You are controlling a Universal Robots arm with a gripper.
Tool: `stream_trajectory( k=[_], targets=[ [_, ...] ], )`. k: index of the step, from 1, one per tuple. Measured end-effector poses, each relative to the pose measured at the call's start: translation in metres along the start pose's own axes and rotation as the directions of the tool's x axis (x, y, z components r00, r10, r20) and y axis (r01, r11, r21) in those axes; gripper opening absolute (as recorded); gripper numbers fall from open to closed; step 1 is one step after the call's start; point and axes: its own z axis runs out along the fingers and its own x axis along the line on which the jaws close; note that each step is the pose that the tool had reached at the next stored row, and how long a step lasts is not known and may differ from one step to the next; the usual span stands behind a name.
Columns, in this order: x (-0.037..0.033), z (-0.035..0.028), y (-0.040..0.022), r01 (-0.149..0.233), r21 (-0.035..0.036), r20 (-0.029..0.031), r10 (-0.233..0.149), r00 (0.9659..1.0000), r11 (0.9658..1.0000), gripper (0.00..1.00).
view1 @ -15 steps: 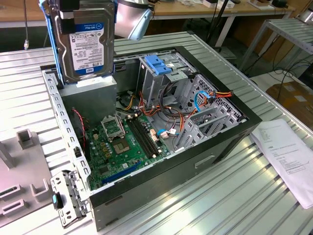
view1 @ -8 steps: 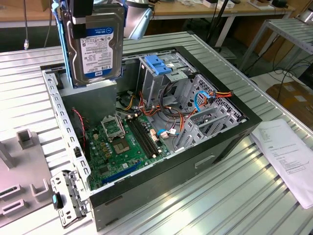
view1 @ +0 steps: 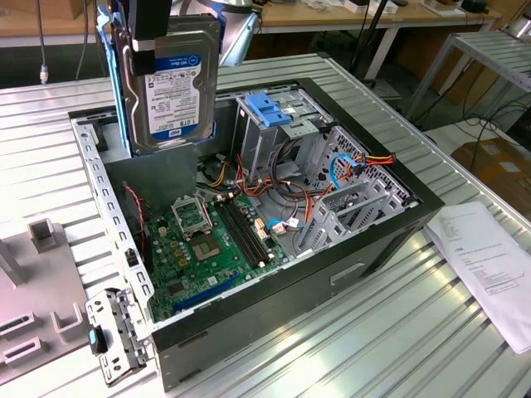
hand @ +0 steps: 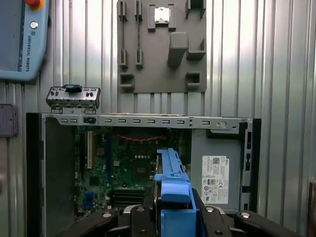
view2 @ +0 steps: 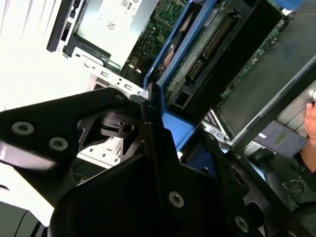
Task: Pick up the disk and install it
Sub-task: 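Pick up the disk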
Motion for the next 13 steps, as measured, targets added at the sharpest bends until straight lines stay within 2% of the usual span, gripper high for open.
stream_trajectory(
  k=[1,8,10,11,13],
  targets=[
    [0.0004,0.0003,-0.0014,0.0,0.0001,-0.0001,0.0,1.0,1.0,0.37],
    [0.0041,0.0037,-0.0258,0.0,0.0002,0.0,0.0,1.0,1.0,0.37],
    [0.0056,0.004,-0.0295,0.0,0.0001,-0.0002,0.0,1.0,1.0,0.37],
    [0.0077,0.0047,-0.0338,0.0,0.0003,0.0001,0.0,1.0,1.0,0.37],
    [0.0105,0.0054,-0.0384,0.0,0.0002,-0.0001,0.0,1.0,1.0,0.37]
  ],
)
